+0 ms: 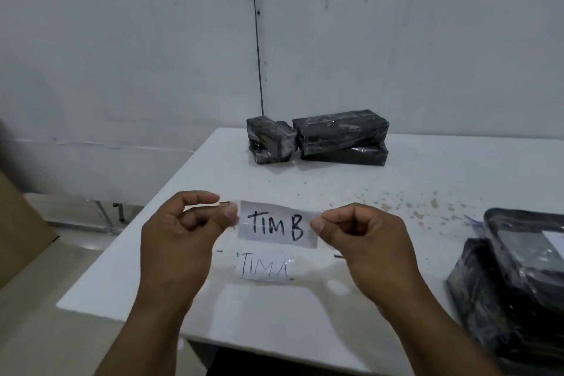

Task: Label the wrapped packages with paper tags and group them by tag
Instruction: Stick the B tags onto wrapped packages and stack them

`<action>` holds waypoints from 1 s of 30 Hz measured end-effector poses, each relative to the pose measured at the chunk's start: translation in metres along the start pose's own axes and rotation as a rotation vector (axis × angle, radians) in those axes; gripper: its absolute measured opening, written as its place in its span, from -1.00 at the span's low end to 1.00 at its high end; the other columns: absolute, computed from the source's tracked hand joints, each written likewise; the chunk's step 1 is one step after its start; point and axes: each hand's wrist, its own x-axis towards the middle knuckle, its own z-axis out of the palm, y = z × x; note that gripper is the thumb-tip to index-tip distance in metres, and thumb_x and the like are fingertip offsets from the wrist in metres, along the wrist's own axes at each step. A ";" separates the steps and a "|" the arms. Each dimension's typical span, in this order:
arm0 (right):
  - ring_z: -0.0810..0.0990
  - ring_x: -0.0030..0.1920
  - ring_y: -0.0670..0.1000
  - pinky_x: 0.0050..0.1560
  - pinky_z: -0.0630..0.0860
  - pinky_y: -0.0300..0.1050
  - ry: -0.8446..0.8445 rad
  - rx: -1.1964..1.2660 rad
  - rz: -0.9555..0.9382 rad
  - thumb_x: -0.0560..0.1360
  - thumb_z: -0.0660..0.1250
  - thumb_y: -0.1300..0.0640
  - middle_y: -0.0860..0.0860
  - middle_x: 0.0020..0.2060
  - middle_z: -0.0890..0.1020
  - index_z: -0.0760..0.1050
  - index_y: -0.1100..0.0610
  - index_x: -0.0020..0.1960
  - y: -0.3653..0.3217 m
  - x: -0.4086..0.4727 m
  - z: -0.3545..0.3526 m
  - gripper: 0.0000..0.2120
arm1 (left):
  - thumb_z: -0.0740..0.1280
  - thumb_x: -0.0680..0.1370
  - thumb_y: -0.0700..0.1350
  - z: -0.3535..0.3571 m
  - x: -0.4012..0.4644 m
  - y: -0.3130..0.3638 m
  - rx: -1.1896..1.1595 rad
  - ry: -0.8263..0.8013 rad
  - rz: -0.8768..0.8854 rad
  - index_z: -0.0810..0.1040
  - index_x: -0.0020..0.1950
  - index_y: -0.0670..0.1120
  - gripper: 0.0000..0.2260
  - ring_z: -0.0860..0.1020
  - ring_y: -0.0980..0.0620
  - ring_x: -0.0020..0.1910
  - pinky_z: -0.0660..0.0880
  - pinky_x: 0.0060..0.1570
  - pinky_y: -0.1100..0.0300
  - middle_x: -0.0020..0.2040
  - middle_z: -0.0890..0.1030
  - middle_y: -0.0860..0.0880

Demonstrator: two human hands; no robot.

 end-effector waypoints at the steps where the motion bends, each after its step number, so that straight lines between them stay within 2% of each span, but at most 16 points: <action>1: 0.61 -0.38 -0.20 -0.32 0.50 -0.39 0.023 0.031 -0.009 0.37 0.61 0.15 -0.07 -0.36 0.72 0.72 0.04 -0.24 -0.002 0.005 0.001 -0.91 | 0.57 0.43 -0.16 0.005 0.004 0.003 -0.008 -0.002 -0.004 0.62 0.02 -0.06 -0.77 0.73 0.12 -0.16 0.56 0.02 0.17 -0.22 0.76 -0.03; 3: 0.62 -0.37 -0.20 -0.32 0.50 -0.40 0.055 0.059 -0.028 0.38 0.61 0.16 -0.07 -0.35 0.73 0.72 0.05 -0.24 -0.005 0.016 0.000 -0.92 | 0.58 0.43 -0.13 0.016 0.013 0.008 -0.001 -0.008 0.018 0.61 0.08 -0.03 -0.72 0.74 0.13 -0.11 0.55 0.09 0.13 -0.21 0.77 -0.01; 5: 0.65 -0.34 -0.19 -0.29 0.53 -0.38 0.073 0.054 -0.029 0.39 0.60 0.14 -0.07 -0.33 0.74 0.72 0.04 -0.22 -0.006 0.024 0.002 -0.92 | 0.57 0.44 -0.10 0.023 0.019 0.009 0.028 -0.003 0.043 0.59 0.17 0.04 -0.66 0.72 0.21 -0.05 0.54 0.09 0.19 -0.17 0.77 0.04; 8: 0.65 -0.31 -0.19 -0.22 0.60 -0.30 0.131 0.032 -0.034 0.43 0.58 0.09 -0.10 -0.30 0.73 0.69 0.01 -0.19 -0.005 0.042 0.002 -0.92 | 0.52 0.51 -0.13 0.041 0.034 0.009 -0.024 -0.001 0.075 0.52 0.33 0.07 -0.58 0.67 0.35 -0.01 0.55 -0.04 0.44 0.06 0.74 0.12; 10: 0.62 -0.31 -0.19 -0.21 0.62 -0.19 0.216 0.083 -0.010 0.46 0.55 0.04 -0.09 -0.29 0.73 0.68 0.02 -0.17 -0.002 0.056 0.005 -0.91 | 0.46 0.57 -0.14 0.053 0.047 0.007 -0.040 0.008 0.092 0.46 0.40 0.07 -0.57 0.59 0.51 -0.02 0.46 -0.14 0.60 0.26 0.60 0.19; 12: 0.64 -0.28 -0.16 -0.21 0.60 -0.17 0.315 0.182 0.039 0.47 0.54 0.00 -0.11 -0.25 0.73 0.67 0.01 -0.13 0.000 0.070 0.005 -0.90 | 0.40 0.62 -0.13 0.064 0.060 0.003 0.015 0.030 0.110 0.45 0.40 0.07 -0.63 0.51 0.63 -0.08 0.41 -0.19 0.66 0.29 0.52 0.20; 14: 0.67 -0.20 -0.09 -0.20 0.59 -0.17 0.388 0.300 0.092 0.48 0.53 -0.02 -0.12 -0.22 0.74 0.68 0.01 -0.10 0.002 0.083 0.006 -0.89 | 0.38 0.63 -0.15 0.077 0.075 -0.004 0.097 0.008 0.153 0.50 0.35 0.03 -0.70 0.54 0.57 -0.03 0.49 -0.03 0.57 0.25 0.56 0.18; 16: 0.65 -0.20 -0.10 -0.19 0.56 -0.18 0.424 0.412 0.137 0.49 0.52 -0.01 -0.14 -0.22 0.74 0.67 0.01 -0.08 0.002 0.094 0.007 -0.90 | 0.41 0.61 -0.14 0.094 0.090 -0.009 0.210 -0.062 0.186 0.52 0.32 0.03 -0.71 0.57 0.38 0.10 0.54 0.23 0.27 0.23 0.59 0.15; 19: 0.62 -0.21 -0.12 -0.16 0.56 -0.16 0.447 0.507 0.182 0.51 0.50 0.01 -0.09 -0.17 0.75 0.65 0.01 -0.07 0.005 0.103 0.007 -0.91 | 0.48 0.53 0.04 0.128 0.114 -0.019 0.480 -0.167 0.254 0.41 0.42 0.10 -0.50 0.52 0.15 0.19 0.45 0.27 0.08 0.30 0.54 0.12; 22: 0.62 -0.16 -0.09 -0.11 0.57 -0.14 0.473 0.544 0.201 0.51 0.49 -0.02 -0.07 -0.13 0.75 0.65 0.00 -0.07 0.012 0.109 0.005 -0.90 | 0.49 0.44 0.21 0.163 0.138 -0.027 0.794 -0.210 0.398 0.24 0.57 0.07 -0.22 0.35 -0.10 0.44 0.27 0.42 -0.08 0.47 0.44 -0.03; 26: 0.61 -0.14 -0.06 -0.13 0.56 -0.12 0.472 0.587 0.259 0.49 0.50 -0.03 -0.07 -0.15 0.75 0.67 -0.01 -0.07 0.024 0.115 -0.002 -0.90 | 0.40 0.33 0.46 0.204 0.173 -0.037 1.098 -0.304 0.431 0.03 0.65 0.03 0.06 0.18 -0.18 0.56 0.12 0.51 -0.20 0.58 0.28 -0.09; 30: 0.57 -0.17 -0.03 -0.21 0.52 -0.11 0.445 0.706 0.350 0.50 0.51 0.02 0.03 -0.08 0.76 0.69 0.05 -0.02 0.031 0.119 -0.008 -0.88 | 0.28 0.26 0.61 0.227 0.202 -0.041 1.324 -0.414 0.405 -0.10 0.67 0.04 0.18 0.11 -0.20 0.60 0.04 0.52 -0.30 0.64 0.18 -0.10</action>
